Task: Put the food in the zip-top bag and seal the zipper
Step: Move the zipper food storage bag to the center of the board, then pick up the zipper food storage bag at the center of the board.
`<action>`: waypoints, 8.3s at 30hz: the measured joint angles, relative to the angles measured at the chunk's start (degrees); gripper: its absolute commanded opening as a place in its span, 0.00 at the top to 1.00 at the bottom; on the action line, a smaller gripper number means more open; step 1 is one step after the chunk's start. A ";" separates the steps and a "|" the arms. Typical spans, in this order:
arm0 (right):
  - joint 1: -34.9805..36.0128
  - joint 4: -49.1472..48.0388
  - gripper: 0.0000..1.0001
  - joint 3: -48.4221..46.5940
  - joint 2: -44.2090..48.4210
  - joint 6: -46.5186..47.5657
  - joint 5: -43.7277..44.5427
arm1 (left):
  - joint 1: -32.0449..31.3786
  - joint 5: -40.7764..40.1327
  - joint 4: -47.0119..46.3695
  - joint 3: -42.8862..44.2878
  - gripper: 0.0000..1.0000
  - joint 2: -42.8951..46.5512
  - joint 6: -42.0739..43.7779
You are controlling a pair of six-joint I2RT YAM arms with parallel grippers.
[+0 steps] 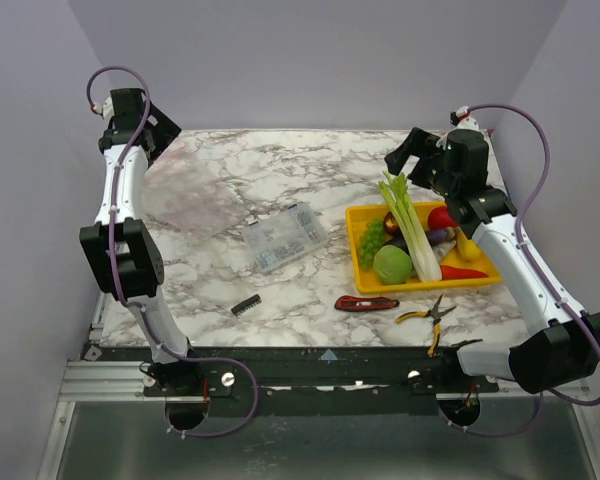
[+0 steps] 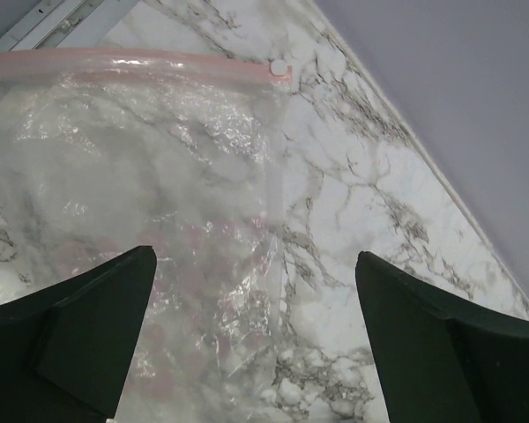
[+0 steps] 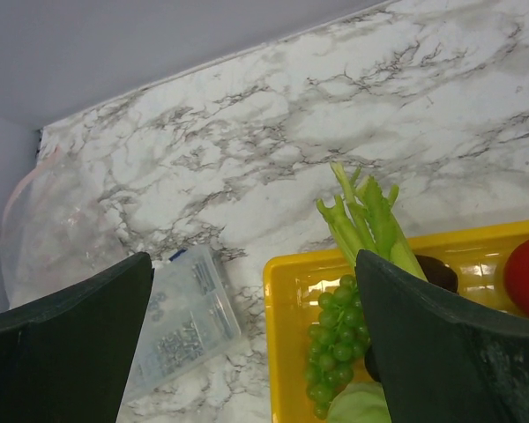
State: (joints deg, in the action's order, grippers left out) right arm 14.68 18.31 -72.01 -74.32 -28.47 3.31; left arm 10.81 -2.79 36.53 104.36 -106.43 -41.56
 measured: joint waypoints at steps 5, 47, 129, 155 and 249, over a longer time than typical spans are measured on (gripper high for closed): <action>0.00 -0.66 0.00 0.90 0.63 0.02 -0.39 | 0.17 -6.01 1.75 7.39 0.03 -9.09 -5.60; 0.00 -0.70 0.00 4.02 1.38 -1.22 -3.56 | -2.89 -14.32 21.94 -11.04 0.02 -11.10 -18.32; 6.93 1.79 0.00 7.13 3.02 -4.72 -8.59 | -10.25 -7.34 16.92 -24.20 1.00 5.95 -9.20; 13.84 -6.80 0.00 -7.63 -16.13 -15.45 -10.97 | -35.32 3.63 -8.15 -36.30 1.00 33.68 25.75; 20.52 -58.75 0.99 18.84 0.90 25.64 -39.80 | -17.25 37.90 -2.84 -37.16 0.38 42.84 -49.94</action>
State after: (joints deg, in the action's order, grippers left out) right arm 35.20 -40.45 -53.17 -73.43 -2.83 -36.49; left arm -6.44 35.11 33.69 67.20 -63.59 -91.50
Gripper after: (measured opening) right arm 0.006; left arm 0.629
